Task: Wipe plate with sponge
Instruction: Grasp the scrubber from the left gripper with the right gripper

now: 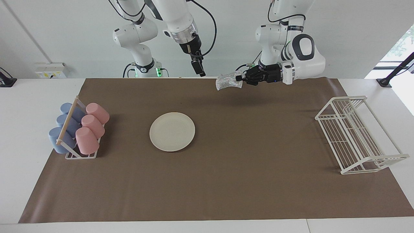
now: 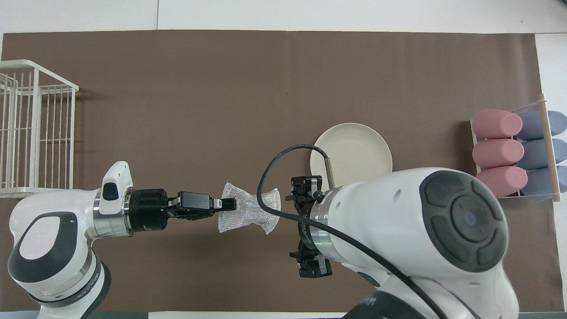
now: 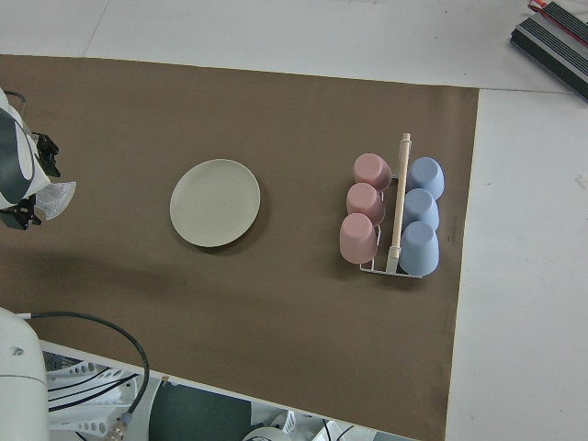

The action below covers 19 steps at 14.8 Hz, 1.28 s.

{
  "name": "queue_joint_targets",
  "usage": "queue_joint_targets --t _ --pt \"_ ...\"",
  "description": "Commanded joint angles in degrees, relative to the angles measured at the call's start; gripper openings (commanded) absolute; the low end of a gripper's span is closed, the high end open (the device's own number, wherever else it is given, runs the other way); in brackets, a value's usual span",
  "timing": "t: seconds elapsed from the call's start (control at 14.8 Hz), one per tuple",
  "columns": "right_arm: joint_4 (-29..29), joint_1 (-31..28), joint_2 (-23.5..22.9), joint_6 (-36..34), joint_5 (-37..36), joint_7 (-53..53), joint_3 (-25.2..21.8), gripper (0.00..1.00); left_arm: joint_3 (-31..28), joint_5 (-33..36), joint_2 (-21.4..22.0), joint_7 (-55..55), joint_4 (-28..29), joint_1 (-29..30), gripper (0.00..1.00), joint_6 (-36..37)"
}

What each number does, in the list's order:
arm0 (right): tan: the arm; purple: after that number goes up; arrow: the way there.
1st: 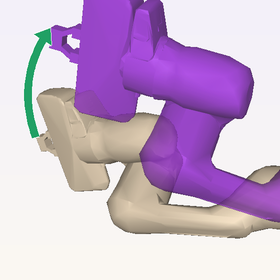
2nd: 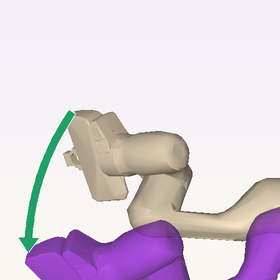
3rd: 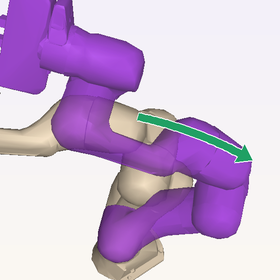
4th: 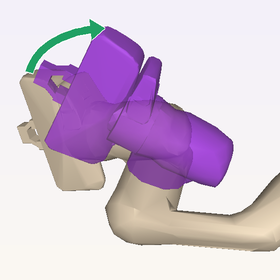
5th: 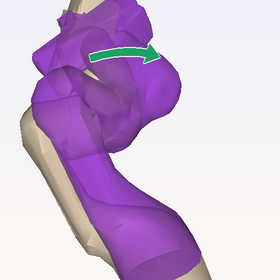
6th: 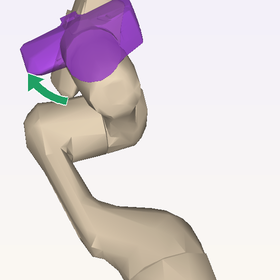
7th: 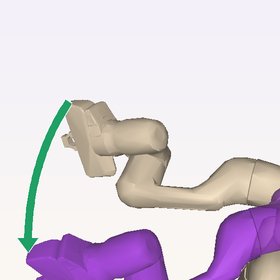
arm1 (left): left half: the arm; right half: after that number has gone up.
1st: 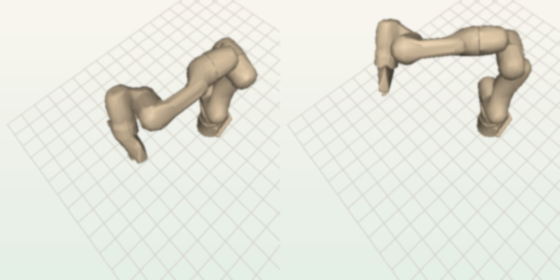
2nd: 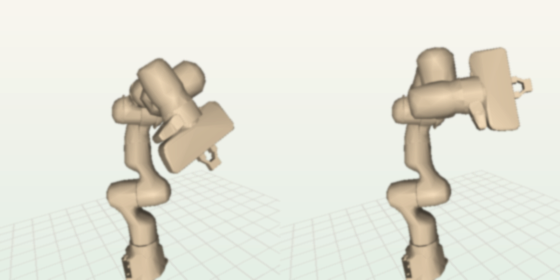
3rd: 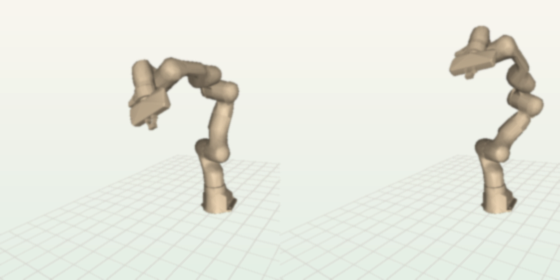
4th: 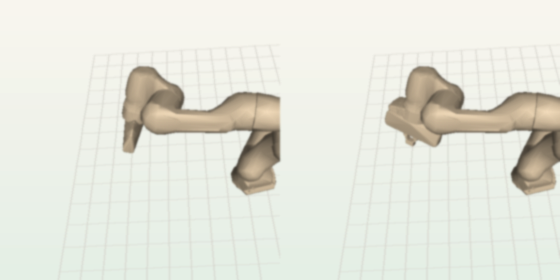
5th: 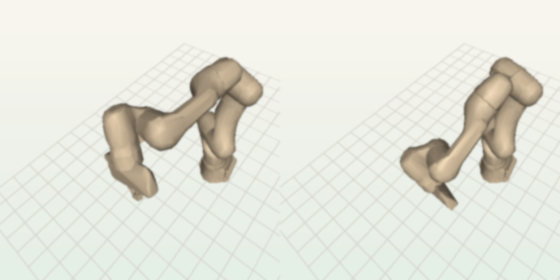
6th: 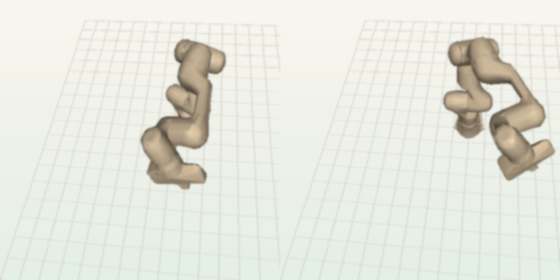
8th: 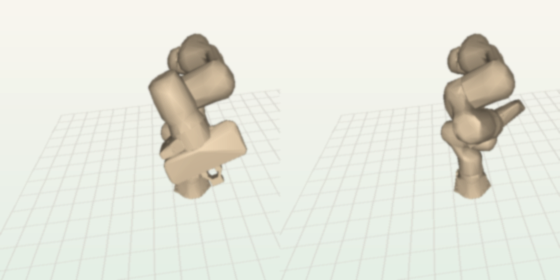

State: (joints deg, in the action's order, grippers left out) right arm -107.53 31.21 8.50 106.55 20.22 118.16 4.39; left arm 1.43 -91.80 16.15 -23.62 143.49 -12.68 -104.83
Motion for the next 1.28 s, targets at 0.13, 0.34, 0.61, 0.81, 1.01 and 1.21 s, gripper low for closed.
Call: queue_joint_targets --t 0.13,0.34,0.61,0.81,1.01,1.21 --pt "-5.6 -0.2 2.0 5.8 1.2 -0.7 0.6 1.0 -0.5 -2.4 2.5 -0.9 2.1 -1.5 0.0 -1.3" --pt "-6.2 3.6 -0.5 13.5 1.2 -0.1 0.8 1.0 -0.6 -2.4 2.6 -0.9 2.2 -1.8 0.0 -1.3" --pt "-6.1 5.8 -2.9 16.0 1.2 0.1 0.8 1.0 -0.8 -2.4 2.9 -0.9 2.4 -1.7 0.0 -0.8" --pt "-6.2 6.1 -3.6 17.3 1.2 0.0 0.8 1.0 -0.8 -2.4 3.0 -1.0 2.5 -1.7 0.0 -0.7" --pt "-6.8 6.6 -3.7 17.5 1.2 -0.2 0.8 1.0 -0.8 -2.4 3.1 -1.1 2.8 -1.6 0.0 -0.6" --pt "-6.8 6.7 -4.0 17.5 1.2 -0.4 0.8 0.96 -0.9 -2.4 3.4 -1.1 3.0 -1.6 0.0 -0.5"
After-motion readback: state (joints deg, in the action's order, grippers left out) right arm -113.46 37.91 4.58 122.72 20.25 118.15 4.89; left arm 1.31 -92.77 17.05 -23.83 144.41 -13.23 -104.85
